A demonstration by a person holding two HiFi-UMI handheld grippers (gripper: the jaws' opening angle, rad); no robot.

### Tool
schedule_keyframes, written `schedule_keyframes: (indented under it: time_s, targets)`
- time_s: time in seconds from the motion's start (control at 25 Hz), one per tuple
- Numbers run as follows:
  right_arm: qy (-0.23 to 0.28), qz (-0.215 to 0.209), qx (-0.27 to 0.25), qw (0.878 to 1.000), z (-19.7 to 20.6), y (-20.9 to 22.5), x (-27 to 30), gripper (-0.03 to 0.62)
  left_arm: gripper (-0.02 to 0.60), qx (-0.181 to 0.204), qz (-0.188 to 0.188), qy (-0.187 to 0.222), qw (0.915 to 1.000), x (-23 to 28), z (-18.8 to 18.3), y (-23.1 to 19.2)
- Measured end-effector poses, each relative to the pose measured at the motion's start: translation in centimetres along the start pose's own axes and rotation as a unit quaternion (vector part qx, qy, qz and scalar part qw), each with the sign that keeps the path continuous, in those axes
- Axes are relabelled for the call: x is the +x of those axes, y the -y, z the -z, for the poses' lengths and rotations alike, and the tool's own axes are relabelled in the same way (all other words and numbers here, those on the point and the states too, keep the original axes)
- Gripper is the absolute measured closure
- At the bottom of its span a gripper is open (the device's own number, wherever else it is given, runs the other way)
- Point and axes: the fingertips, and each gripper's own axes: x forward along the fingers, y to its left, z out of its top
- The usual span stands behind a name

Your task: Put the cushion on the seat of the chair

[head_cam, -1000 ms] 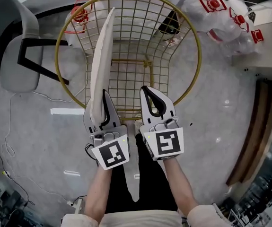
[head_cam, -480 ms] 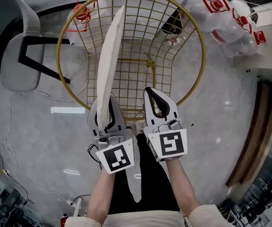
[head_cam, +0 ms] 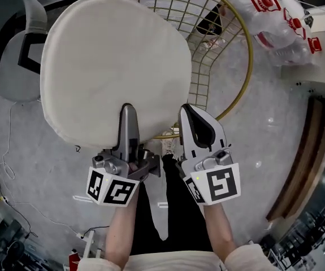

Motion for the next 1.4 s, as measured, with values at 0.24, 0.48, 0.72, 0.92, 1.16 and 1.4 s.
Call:
schedule_keyframes:
  time_s: [0.24,0.48,0.72,0.92,1.16,1.4]
  targets:
    - [-0.01,-0.025,0.026,0.999,1.5,-0.6,-0.3,0.576,0.532,-0.215,0.059,0.019,0.9746,-0.2,2.1,-1.2]
    - [-0.016,-0.027,0.01,0.999,2.6,-0.8,0.1,0.576,0.532,-0.336,0.05,0.029,0.94,0.0,5.2,-3.3]
    - [-0.011,-0.031,0.016,0.999,2.1,-1.1,1.0,0.576,0.532,-0.373,0.021,0.049,0.9263,0.1,5.9,-5.8]
    - [-0.008,-0.039,0.024,0.999,1.9,-1.9,1.2,0.576,0.532,-0.377,0.029,0.052,0.9244,0.4,5.7,-6.4]
    - [-0.02,-0.042,0.032,0.998,3.3,-1.8,1.5,0.576,0.532,-0.389,0.026,0.045,0.9197,0.6,6.9,-7.2]
    - [-0.024,-0.036,0.039,0.998,3.8,-0.9,1.4,0.576,0.532,-0.411,0.009,0.048,0.9104,-0.1,8.4,-8.5]
